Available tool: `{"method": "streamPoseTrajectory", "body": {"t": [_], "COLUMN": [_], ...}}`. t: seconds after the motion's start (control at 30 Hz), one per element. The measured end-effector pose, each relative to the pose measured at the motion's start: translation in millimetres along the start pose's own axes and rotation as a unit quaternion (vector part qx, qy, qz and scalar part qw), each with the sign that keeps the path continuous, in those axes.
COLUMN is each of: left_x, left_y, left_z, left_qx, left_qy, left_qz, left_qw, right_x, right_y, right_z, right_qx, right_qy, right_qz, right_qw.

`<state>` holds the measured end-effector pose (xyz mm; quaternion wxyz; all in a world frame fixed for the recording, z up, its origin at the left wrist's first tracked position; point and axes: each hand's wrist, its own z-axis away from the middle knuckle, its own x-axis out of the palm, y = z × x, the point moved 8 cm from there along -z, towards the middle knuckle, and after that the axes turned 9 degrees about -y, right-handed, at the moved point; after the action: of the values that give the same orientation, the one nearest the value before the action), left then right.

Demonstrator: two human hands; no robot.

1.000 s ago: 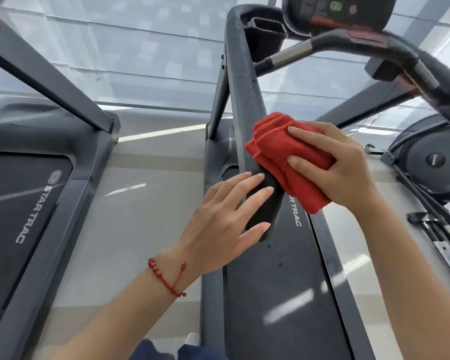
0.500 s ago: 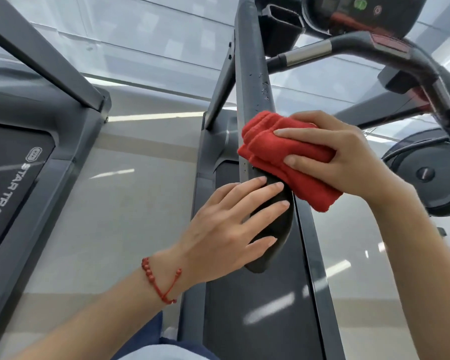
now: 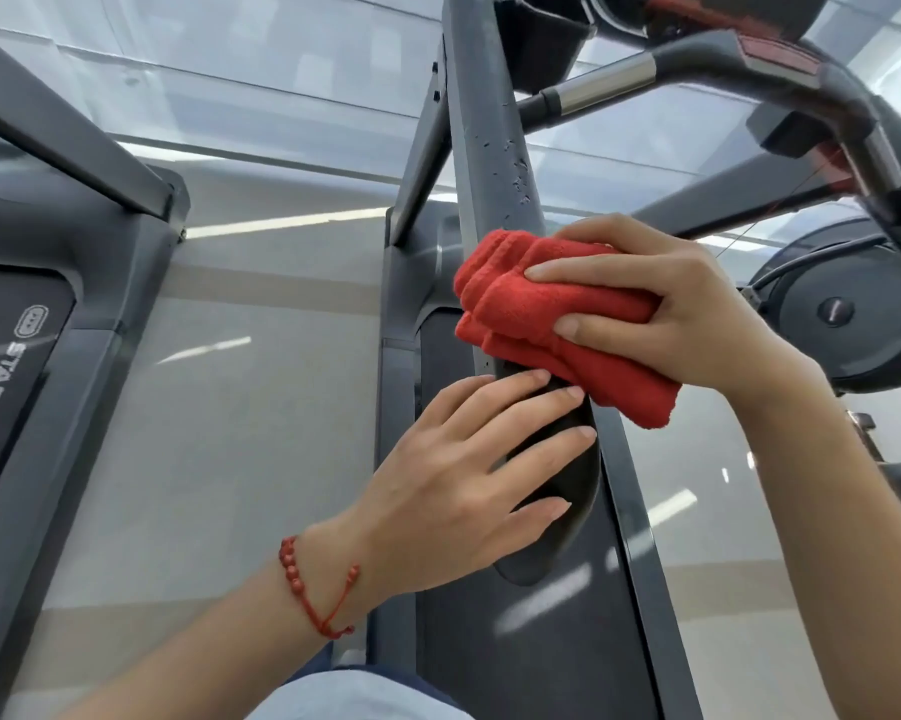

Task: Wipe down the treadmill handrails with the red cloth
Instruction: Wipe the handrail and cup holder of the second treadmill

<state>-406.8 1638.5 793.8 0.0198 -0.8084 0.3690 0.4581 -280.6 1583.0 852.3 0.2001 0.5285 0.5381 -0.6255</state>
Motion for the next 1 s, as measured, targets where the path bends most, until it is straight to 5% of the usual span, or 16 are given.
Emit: {"method": "streamPoseTrajectory", "body": {"t": [0.63,0.87,1.0], "left_x": [-2,1,-1], "left_y": [-54,-57,-63], "left_z": [-31,-34,-40], "left_qx": [0.053,0.052,0.052], "left_qy": [-0.031,-0.02,-0.008], "left_qz": [0.052,0.063,0.063], "left_qw": [0.997,0.996,0.997], "right_x": [-14,-14,-16], "right_y": [51,44,56], "right_z": [-45,-40,-55], "right_qx": [0.122,0.068,0.084], "right_qy": [0.124,0.055,0.086], "right_qz": [-0.025,-0.019,-0.014], "right_qw": [0.984,0.996,0.993]}}
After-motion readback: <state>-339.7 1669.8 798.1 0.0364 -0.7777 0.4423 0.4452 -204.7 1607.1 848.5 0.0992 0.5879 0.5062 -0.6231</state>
